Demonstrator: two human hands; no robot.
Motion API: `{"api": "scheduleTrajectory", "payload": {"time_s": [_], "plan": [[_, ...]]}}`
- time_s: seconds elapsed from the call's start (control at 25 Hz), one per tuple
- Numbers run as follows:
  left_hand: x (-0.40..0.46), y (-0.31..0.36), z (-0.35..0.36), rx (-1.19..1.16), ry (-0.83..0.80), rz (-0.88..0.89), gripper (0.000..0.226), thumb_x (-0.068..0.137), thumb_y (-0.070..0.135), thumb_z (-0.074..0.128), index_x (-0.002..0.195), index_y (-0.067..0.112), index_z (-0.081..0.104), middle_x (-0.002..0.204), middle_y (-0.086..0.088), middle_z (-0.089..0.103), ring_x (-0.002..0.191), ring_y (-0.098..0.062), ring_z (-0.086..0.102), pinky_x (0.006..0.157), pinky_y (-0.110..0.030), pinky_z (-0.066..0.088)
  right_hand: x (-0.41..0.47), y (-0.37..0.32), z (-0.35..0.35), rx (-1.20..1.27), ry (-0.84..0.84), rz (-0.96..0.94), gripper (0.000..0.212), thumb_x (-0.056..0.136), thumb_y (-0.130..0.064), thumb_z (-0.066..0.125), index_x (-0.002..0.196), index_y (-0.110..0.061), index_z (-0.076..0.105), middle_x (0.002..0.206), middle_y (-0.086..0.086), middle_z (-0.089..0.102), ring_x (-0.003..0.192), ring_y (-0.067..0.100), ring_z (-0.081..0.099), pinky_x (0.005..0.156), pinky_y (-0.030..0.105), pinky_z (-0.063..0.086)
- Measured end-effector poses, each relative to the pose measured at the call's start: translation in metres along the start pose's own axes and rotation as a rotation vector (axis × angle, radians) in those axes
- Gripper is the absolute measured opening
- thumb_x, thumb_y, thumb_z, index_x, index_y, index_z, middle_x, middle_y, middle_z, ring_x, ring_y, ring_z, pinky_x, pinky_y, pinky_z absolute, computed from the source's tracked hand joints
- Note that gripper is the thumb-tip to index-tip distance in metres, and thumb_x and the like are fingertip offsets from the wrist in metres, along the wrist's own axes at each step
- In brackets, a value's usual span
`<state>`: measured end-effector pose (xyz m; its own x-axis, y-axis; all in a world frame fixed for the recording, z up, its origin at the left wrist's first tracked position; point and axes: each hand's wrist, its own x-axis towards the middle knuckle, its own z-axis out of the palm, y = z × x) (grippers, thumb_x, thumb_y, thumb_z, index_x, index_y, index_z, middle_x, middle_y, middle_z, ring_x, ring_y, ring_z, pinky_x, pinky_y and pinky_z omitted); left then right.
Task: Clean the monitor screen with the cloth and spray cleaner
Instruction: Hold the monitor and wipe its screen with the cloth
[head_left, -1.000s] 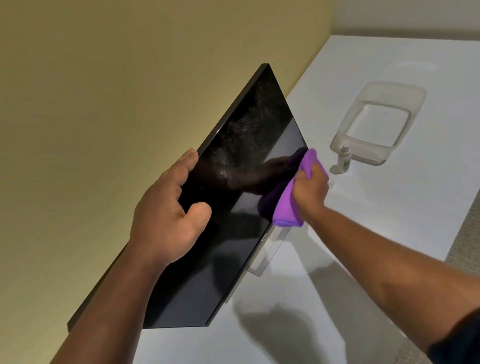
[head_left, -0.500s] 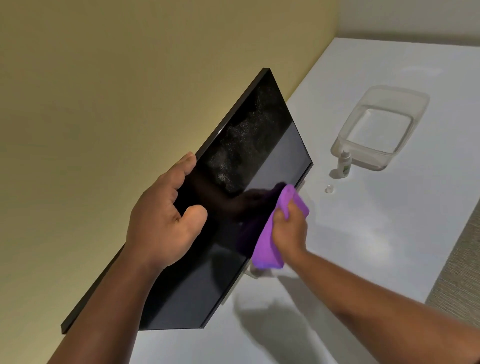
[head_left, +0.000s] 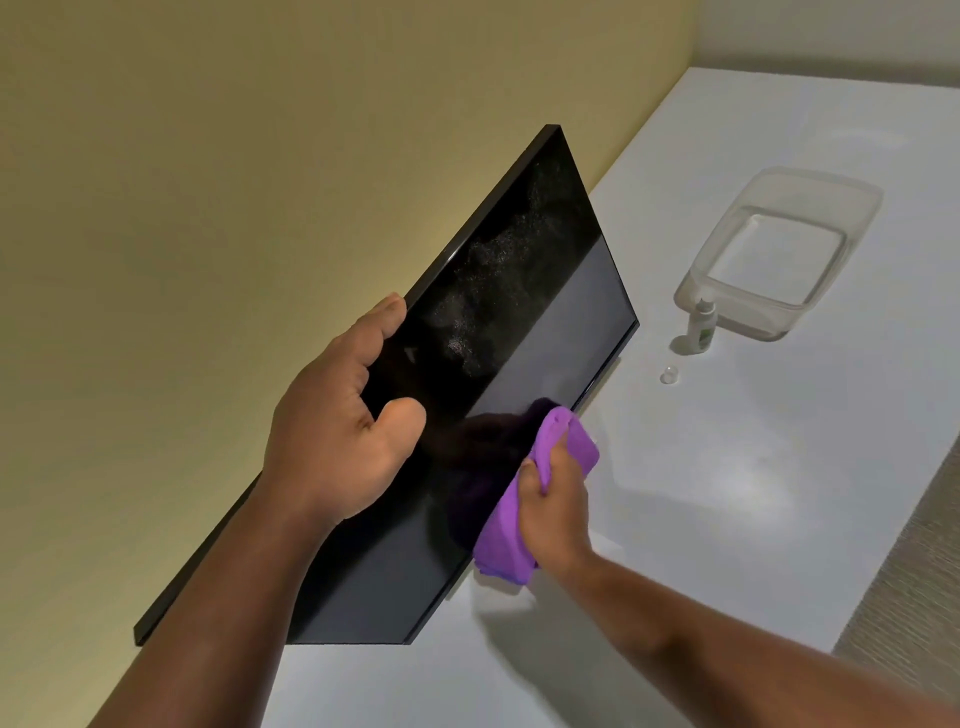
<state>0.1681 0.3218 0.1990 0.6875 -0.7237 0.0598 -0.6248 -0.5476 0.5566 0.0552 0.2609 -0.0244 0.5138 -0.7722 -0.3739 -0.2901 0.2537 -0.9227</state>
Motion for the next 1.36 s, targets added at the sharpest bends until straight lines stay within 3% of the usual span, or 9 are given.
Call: {"api": "scheduleTrajectory", "payload": {"time_s": [0.12, 0.24, 0.44, 0.68, 0.84, 0.96, 1.08, 1.24, 1.36], "plan": [[0.001, -0.001, 0.0, 0.004, 0.003, -0.001, 0.084, 0.07, 0.026, 0.051, 0.153, 0.035, 0.044, 0.157, 0.024, 0.043, 0.144, 0.008, 0.037, 0.12, -0.03, 0.034, 0.041, -0.018, -0.014, 0.025, 0.112, 0.046, 0.014, 0.105, -0.016, 0.048, 0.092, -0.017, 0.046, 0.089, 0.005, 0.05, 0.086, 0.022, 0.056, 0.065, 0.024, 0.044], [0.0, 0.0, -0.002, 0.012, 0.004, 0.001, 0.086, 0.067, 0.04, 0.047, 0.153, 0.036, 0.044, 0.156, 0.024, 0.043, 0.144, 0.007, 0.037, 0.121, -0.031, 0.033, 0.111, -0.052, -0.044, 0.077, 0.256, 0.146, 0.029, 0.104, -0.021, 0.048, 0.132, -0.013, 0.052, 0.112, 0.007, 0.058, 0.103, 0.026, 0.058, 0.086, 0.041, 0.053], [0.0, 0.001, -0.002, 0.001, -0.018, -0.006, 0.089, 0.063, 0.046, 0.045, 0.152, 0.04, 0.042, 0.157, 0.025, 0.043, 0.145, 0.004, 0.038, 0.121, -0.038, 0.035, 0.148, -0.058, -0.067, 0.11, 0.318, 0.082, 0.045, 0.105, -0.023, 0.045, 0.15, -0.022, 0.044, 0.118, -0.003, 0.059, 0.091, 0.011, 0.059, 0.077, 0.027, 0.047], [0.001, -0.002, -0.001, -0.015, -0.027, -0.01, 0.089, 0.063, 0.044, 0.045, 0.152, 0.042, 0.042, 0.156, 0.028, 0.043, 0.143, 0.009, 0.037, 0.119, -0.03, 0.034, 0.117, -0.068, -0.048, 0.048, 0.249, 0.003, 0.05, 0.103, -0.027, 0.045, 0.152, -0.019, 0.04, 0.126, 0.005, 0.061, 0.112, 0.025, 0.061, 0.094, 0.043, 0.053], [0.001, 0.0, -0.003, -0.033, -0.037, -0.012, 0.088, 0.064, 0.042, 0.046, 0.153, 0.04, 0.043, 0.155, 0.031, 0.041, 0.143, 0.014, 0.034, 0.112, -0.015, 0.03, 0.045, -0.053, -0.013, 0.066, 0.101, -0.329, 0.056, 0.1, -0.013, 0.051, 0.154, -0.009, 0.036, 0.124, -0.019, 0.055, 0.117, -0.012, 0.052, 0.094, 0.004, 0.038], [-0.001, 0.003, -0.004, -0.049, -0.051, -0.016, 0.085, 0.069, 0.027, 0.051, 0.153, 0.038, 0.044, 0.155, 0.03, 0.041, 0.142, 0.012, 0.036, 0.109, -0.011, 0.031, 0.021, -0.021, -0.009, 0.061, 0.028, -0.174, 0.053, 0.101, -0.01, 0.053, 0.149, -0.022, 0.035, 0.13, 0.002, 0.053, 0.111, 0.022, 0.059, 0.08, 0.02, 0.049], [-0.001, 0.002, -0.004, -0.046, -0.05, -0.021, 0.084, 0.07, 0.022, 0.052, 0.153, 0.037, 0.045, 0.156, 0.029, 0.041, 0.135, 0.018, 0.04, 0.104, -0.004, 0.031, 0.057, -0.039, -0.017, 0.156, 0.156, 0.063, 0.047, 0.102, -0.015, 0.054, 0.143, -0.028, 0.036, 0.123, -0.001, 0.051, 0.107, 0.023, 0.06, 0.08, 0.034, 0.059], [-0.001, 0.002, -0.004, -0.045, -0.037, -0.018, 0.085, 0.07, 0.022, 0.052, 0.153, 0.035, 0.045, 0.156, 0.026, 0.042, 0.139, 0.012, 0.04, 0.108, -0.015, 0.033, 0.04, -0.069, -0.005, 0.185, 0.109, -0.298, 0.035, 0.098, -0.022, 0.052, 0.129, -0.034, 0.04, 0.103, -0.027, 0.051, 0.093, 0.006, 0.058, 0.069, 0.013, 0.048], [-0.001, 0.003, -0.004, -0.046, -0.032, -0.017, 0.084, 0.07, 0.02, 0.052, 0.153, 0.032, 0.045, 0.157, 0.022, 0.043, 0.146, 0.003, 0.037, 0.114, -0.022, 0.033, -0.003, -0.04, 0.006, 0.139, -0.1, -0.432, 0.045, 0.095, -0.014, 0.053, 0.135, -0.03, 0.041, 0.107, -0.027, 0.054, 0.092, 0.003, 0.058, 0.075, 0.014, 0.045]]}}
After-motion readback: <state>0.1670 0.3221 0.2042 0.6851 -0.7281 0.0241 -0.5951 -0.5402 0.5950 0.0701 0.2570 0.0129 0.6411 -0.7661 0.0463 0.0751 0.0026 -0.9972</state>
